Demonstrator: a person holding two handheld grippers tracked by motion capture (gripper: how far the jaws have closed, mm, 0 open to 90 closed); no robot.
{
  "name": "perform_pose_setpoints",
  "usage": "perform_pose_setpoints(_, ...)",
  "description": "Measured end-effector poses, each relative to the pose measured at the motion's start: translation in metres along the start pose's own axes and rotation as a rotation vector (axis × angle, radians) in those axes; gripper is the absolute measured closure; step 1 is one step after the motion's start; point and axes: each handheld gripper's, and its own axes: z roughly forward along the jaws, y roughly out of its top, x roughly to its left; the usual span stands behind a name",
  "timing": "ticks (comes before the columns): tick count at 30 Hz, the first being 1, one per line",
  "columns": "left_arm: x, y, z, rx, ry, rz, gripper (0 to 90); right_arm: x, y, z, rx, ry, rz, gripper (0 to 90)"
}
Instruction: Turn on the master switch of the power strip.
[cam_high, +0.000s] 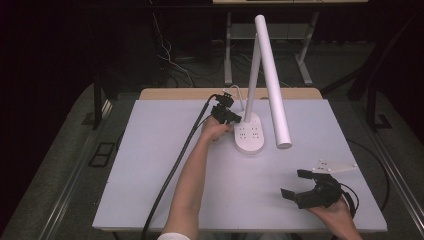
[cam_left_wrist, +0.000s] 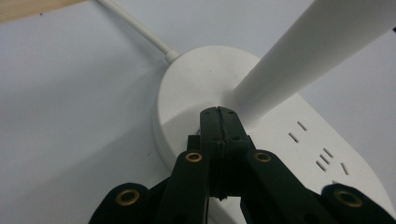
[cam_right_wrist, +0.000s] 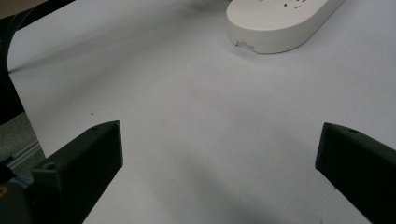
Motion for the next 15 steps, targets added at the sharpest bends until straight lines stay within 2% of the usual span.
perform_pose_setpoints(5, -0.003, -0.001, -0.005, -0.004, 0.026, 0.038, 90.0, -0.001, 0.000, 0.001, -0.002, -0.002, -0.001, 0.2)
perform_pose_setpoints(8, -0.007, -0.003, -0.007, 0.009, 0.050, 0.085, 90.0, -0.001, 0.001, 0.001, -0.003, -0.003, -0.003, 0.2)
perform_pose_setpoints(10, -0.007, -0.007, -0.007, -0.011, 0.038, 0.079, 90.0, 0.000, 0.001, 0.001, -0.004, -0.004, -0.003, 0.2)
perform_pose_setpoints(15, -0.004, -0.013, -0.015, -0.024, 0.028, 0.074, 90.0, 0.000, 0.001, 0.001, -0.003, -0.005, 0.001, 0.2)
